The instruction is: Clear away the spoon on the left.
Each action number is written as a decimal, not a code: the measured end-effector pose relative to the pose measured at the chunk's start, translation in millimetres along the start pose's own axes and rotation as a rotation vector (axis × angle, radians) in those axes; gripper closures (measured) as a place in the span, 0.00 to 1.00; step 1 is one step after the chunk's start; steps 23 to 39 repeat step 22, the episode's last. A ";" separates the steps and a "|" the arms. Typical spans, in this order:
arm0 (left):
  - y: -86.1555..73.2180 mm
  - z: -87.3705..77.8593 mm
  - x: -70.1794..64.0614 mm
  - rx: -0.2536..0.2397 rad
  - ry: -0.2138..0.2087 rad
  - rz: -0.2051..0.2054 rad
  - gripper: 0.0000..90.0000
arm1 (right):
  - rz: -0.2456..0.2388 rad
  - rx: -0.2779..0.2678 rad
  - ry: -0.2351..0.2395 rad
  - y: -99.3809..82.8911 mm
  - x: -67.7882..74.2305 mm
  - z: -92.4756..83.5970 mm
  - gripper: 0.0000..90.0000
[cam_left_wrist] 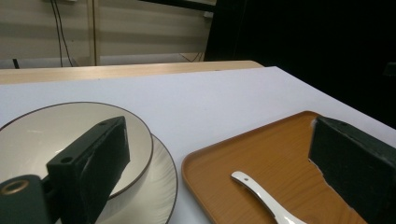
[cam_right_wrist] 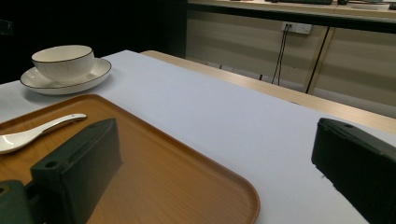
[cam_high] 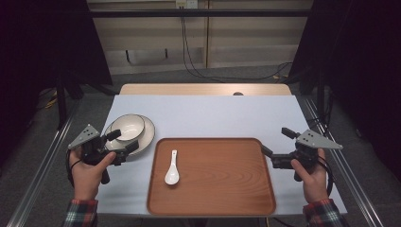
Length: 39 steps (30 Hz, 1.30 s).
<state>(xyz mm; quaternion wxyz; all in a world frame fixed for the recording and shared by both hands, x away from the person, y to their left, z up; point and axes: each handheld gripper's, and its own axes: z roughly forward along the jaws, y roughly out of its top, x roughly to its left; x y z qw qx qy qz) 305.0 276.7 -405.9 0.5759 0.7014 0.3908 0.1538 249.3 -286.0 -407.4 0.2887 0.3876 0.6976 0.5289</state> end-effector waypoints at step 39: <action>-4.6 -16.9 9.5 -0.020 0.011 0.076 0.04 | -0.001 0.014 0.005 -1.1 1.1 2.0 0.01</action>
